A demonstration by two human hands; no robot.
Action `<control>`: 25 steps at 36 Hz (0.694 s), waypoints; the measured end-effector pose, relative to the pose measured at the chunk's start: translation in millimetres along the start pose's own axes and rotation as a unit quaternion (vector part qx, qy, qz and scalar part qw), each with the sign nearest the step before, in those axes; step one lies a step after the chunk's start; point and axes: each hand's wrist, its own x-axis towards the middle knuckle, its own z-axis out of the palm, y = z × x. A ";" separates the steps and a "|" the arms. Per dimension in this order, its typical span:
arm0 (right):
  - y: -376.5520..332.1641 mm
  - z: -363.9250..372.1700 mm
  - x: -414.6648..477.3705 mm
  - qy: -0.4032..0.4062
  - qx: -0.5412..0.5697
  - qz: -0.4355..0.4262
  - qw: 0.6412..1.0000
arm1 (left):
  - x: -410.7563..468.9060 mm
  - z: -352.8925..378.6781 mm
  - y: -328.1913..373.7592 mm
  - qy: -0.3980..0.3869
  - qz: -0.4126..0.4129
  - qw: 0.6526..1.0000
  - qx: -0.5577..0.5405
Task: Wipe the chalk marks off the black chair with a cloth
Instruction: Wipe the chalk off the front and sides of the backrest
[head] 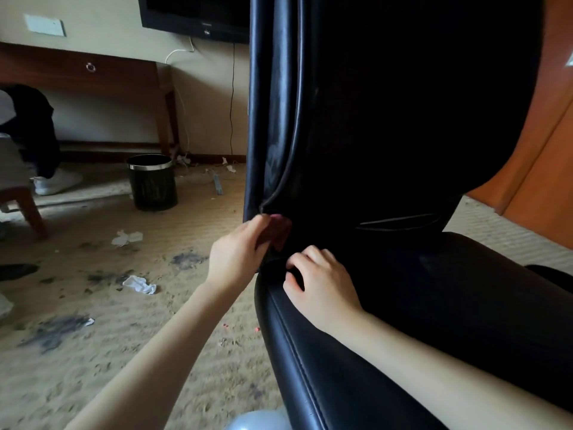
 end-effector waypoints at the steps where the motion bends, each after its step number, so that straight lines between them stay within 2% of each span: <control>1: 0.6 0.3 -0.1 0.002 0.002 -0.001 1.000 | -1.2 8.3 -4.9 -0.012 0.028 0.999 0.036; 3: -0.4 0.4 0.2 0.014 0.008 -0.004 1.000 | -8.4 17.4 -12.1 -0.022 0.045 0.996 0.077; 8: 2.2 2.1 -0.3 0.013 0.029 0.003 0.999 | -22.9 20.4 -22.9 -0.029 0.067 0.994 0.076; 13: 0.9 -1.1 -0.7 0.002 0.033 0.008 0.999 | -10.6 1.0 -18.9 -0.101 0.086 0.983 0.124; 16: -0.1 -2.0 0.3 0.004 0.022 0.009 1.000 | -0.2 -19.7 -11.9 -0.053 0.102 0.984 0.136; 19: -1.2 -2.2 1.8 0.001 0.015 0.014 1.000 | 14.9 -35.3 -3.2 0.044 0.045 0.992 0.106; 25: -0.3 0.3 0.8 0.018 0.009 0.005 1.000 | 17.0 -18.8 1.5 0.053 0.070 0.990 0.111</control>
